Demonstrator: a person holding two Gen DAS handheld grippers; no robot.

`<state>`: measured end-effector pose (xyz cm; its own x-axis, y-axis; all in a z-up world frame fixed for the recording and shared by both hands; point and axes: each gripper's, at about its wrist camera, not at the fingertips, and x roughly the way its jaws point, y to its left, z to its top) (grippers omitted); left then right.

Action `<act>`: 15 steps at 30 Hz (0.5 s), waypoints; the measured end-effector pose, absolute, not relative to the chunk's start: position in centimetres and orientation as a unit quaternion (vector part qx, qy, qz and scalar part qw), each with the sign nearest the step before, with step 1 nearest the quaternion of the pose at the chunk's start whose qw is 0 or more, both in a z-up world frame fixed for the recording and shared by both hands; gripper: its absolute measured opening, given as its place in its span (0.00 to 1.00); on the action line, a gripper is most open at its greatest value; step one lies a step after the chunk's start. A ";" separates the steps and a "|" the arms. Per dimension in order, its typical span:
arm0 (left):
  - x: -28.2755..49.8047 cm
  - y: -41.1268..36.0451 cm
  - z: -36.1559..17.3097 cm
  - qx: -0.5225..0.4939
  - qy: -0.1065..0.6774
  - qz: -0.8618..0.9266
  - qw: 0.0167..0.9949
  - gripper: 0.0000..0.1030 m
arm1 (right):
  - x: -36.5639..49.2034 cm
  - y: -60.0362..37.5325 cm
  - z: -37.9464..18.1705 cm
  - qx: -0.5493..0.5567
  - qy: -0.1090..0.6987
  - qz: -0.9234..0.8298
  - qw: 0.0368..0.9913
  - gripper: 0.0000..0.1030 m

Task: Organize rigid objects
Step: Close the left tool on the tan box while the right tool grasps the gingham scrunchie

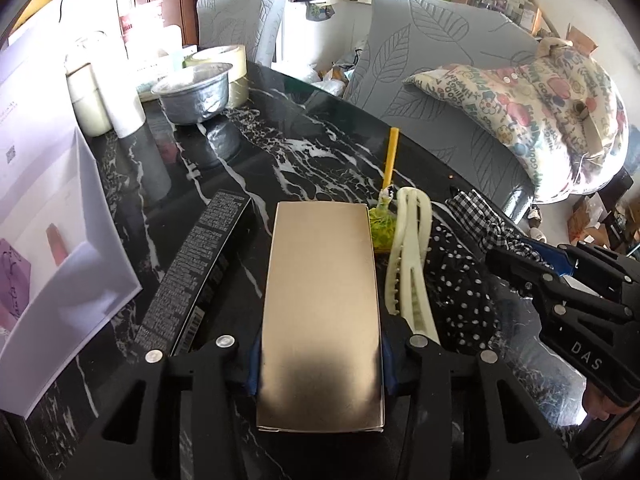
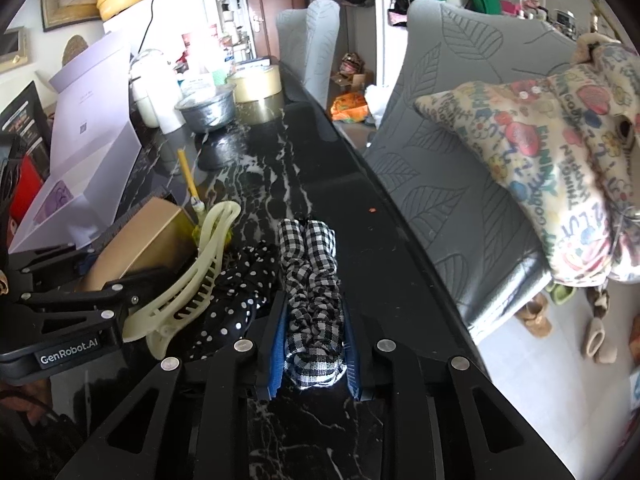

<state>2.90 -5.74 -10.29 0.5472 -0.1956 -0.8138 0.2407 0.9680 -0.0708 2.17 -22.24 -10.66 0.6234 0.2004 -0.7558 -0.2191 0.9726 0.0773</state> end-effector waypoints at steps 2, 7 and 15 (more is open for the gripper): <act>2.5 -5.7 -10.0 0.021 0.458 -0.122 0.880 0.42 | 1.8 -22.3 -10.4 -0.010 0.416 0.114 0.902 0.24; 1.2 -5.1 -9.1 0.015 0.450 -0.115 0.885 0.42 | 0.8 -22.1 -9.6 -0.006 0.412 0.119 0.903 0.24; -0.6 -3.6 -7.9 0.001 0.437 -0.099 0.894 0.42 | -0.7 -20.6 -8.5 -0.016 0.401 0.144 0.904 0.24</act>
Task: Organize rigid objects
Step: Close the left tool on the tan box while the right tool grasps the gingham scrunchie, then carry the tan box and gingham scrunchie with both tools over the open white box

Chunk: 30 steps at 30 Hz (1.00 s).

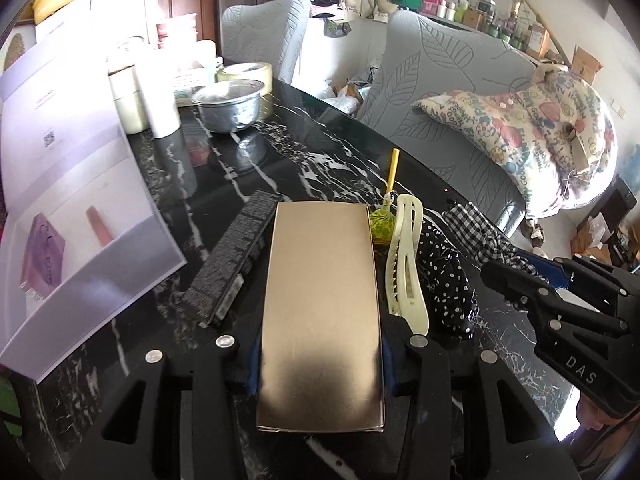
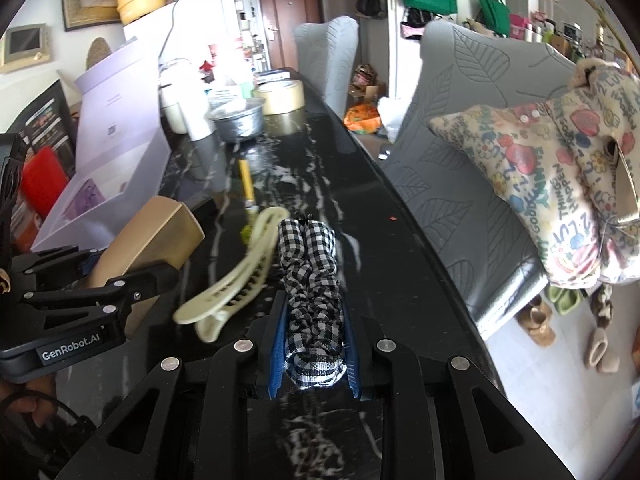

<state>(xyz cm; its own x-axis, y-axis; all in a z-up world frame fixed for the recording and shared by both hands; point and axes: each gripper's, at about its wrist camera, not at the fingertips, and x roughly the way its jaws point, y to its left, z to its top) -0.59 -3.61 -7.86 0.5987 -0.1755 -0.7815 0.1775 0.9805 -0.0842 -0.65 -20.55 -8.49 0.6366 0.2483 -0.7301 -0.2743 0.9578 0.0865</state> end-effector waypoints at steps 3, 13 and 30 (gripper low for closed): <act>-1.1 -2.9 -7.6 -0.008 0.436 -0.093 0.895 0.42 | -1.0 -19.7 -8.4 -0.020 0.398 0.154 0.904 0.24; -3.1 0.1 -7.1 -0.031 0.430 -0.052 0.901 0.42 | -2.1 -16.4 -7.9 -0.037 0.393 0.210 0.895 0.24; -7.8 6.0 -7.1 -0.068 0.427 0.026 0.901 0.42 | -4.5 -10.1 -7.5 -0.072 0.385 0.307 0.868 0.24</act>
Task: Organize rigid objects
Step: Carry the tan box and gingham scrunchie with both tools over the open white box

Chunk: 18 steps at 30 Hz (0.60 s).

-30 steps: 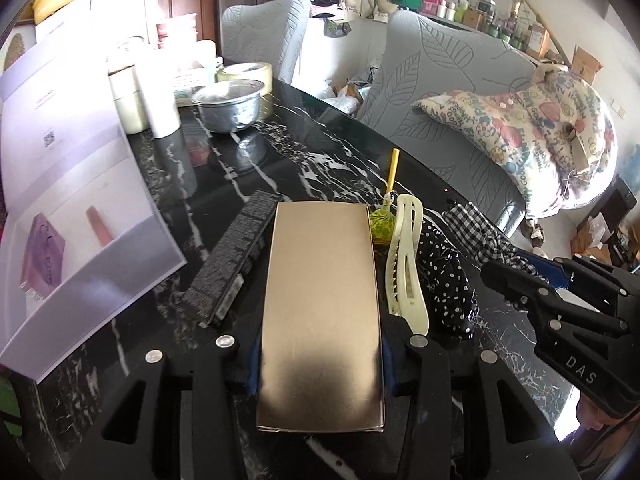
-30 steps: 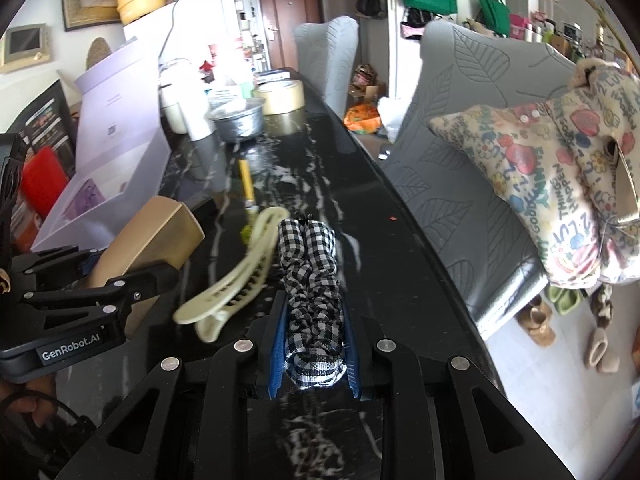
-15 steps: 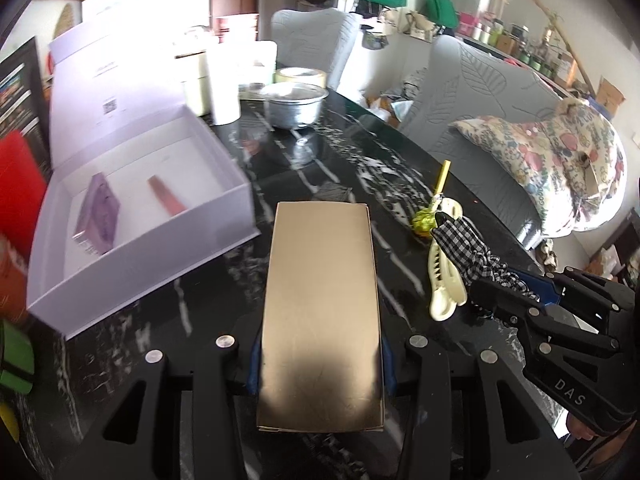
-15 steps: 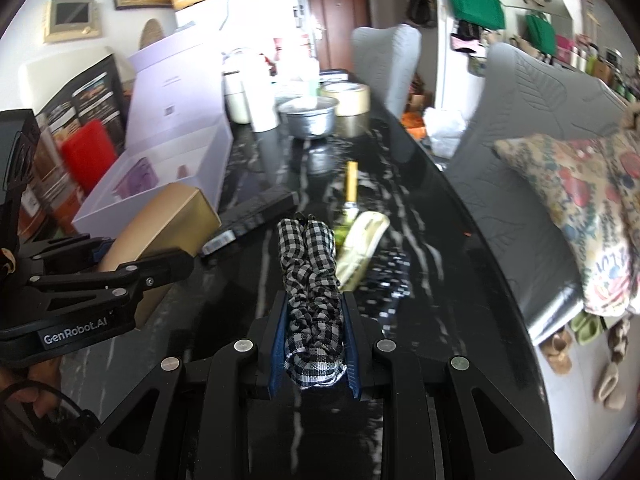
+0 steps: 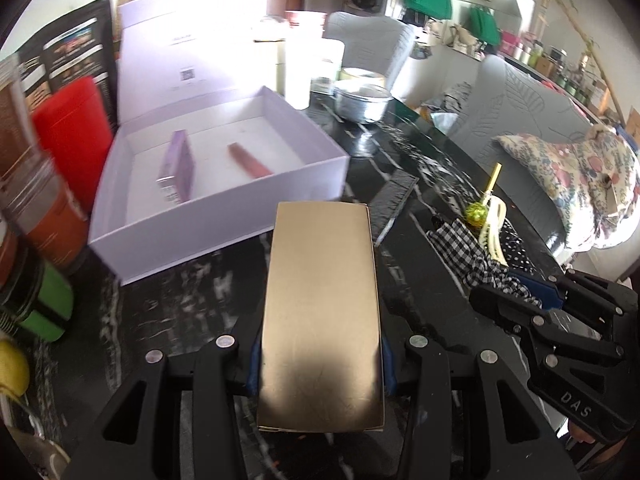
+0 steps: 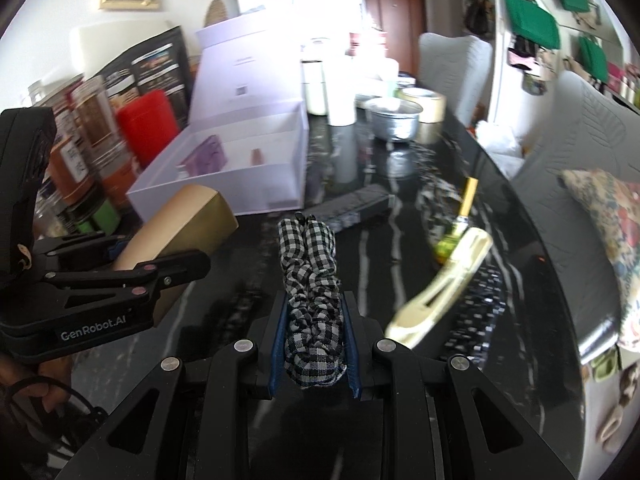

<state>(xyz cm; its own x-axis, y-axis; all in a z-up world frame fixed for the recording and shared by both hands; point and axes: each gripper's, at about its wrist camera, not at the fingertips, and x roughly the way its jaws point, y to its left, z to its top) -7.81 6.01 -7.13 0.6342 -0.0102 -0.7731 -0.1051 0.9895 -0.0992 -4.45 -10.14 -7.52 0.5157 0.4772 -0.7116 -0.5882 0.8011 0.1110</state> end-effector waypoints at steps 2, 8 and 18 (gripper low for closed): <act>-8.3 6.7 -7.1 -0.070 0.427 0.038 0.901 0.42 | -4.8 -9.4 -7.4 -0.077 0.383 0.319 0.863 0.24; -9.7 8.6 -6.7 -0.080 0.422 0.066 0.901 0.42 | -5.9 -6.8 -7.1 -0.092 0.377 0.354 0.851 0.24; -11.0 10.8 -5.8 -0.092 0.412 0.100 0.901 0.42 | -7.2 -3.4 -6.8 -0.112 0.371 0.401 0.830 0.24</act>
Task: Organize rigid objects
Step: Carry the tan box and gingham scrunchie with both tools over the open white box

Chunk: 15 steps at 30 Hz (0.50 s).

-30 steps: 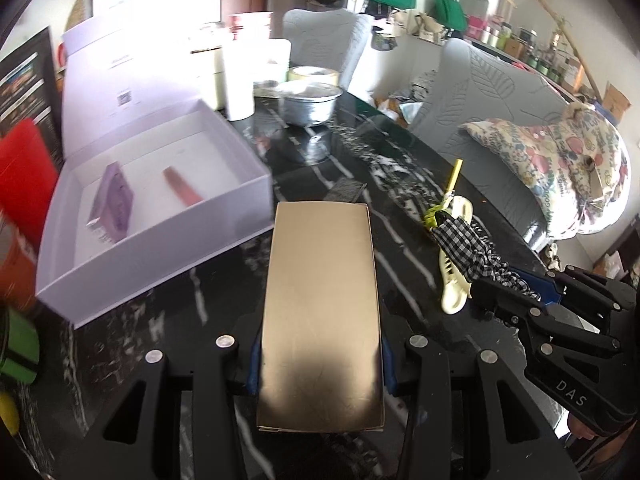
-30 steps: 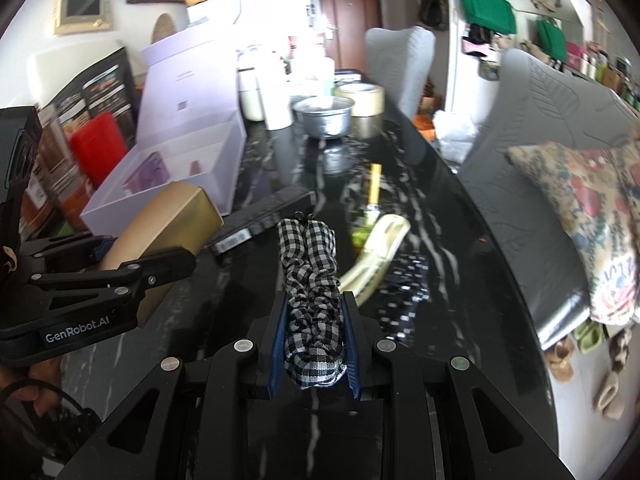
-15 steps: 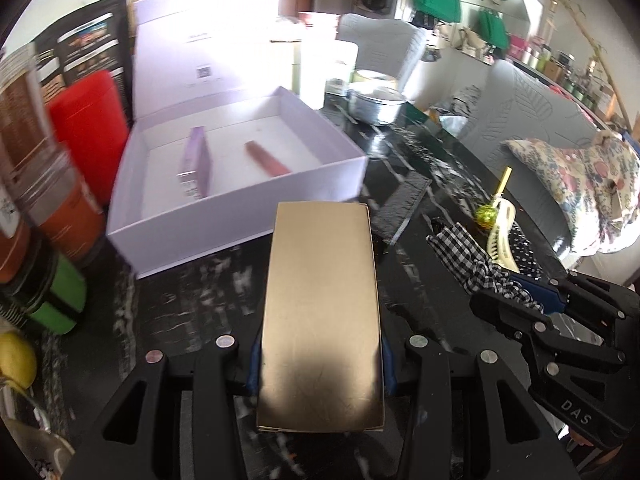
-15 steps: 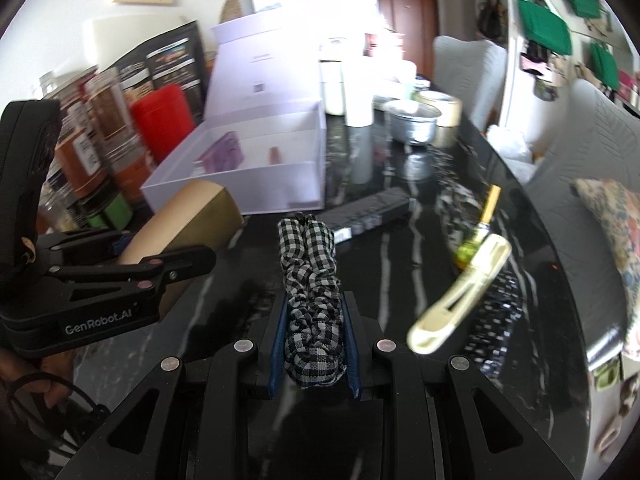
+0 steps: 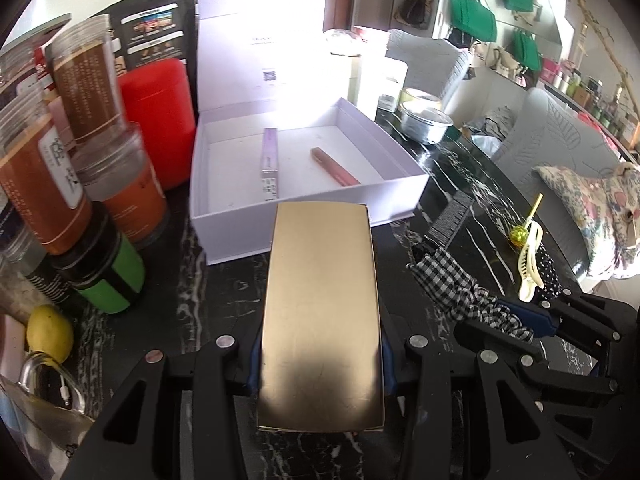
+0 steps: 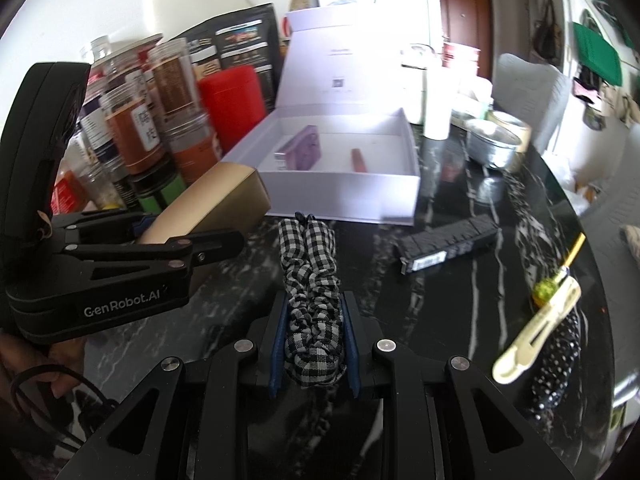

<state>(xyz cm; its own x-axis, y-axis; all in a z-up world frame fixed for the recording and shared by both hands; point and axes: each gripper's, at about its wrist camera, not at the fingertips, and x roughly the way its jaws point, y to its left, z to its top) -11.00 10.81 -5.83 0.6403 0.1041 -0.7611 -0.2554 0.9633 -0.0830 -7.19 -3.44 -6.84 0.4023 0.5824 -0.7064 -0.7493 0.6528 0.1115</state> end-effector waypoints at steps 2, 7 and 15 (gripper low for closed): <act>-11.1 11.1 -5.6 -0.092 0.410 0.104 0.901 0.42 | -7.3 -2.9 -6.6 -0.117 0.368 0.407 0.828 0.24; -10.9 11.9 -5.0 -0.093 0.406 0.110 0.902 0.42 | -7.3 -1.8 -6.1 -0.126 0.362 0.417 0.824 0.24; -10.0 13.2 -4.0 -0.095 0.397 0.117 0.905 0.42 | -6.6 0.1 -5.3 -0.137 0.351 0.430 0.820 0.24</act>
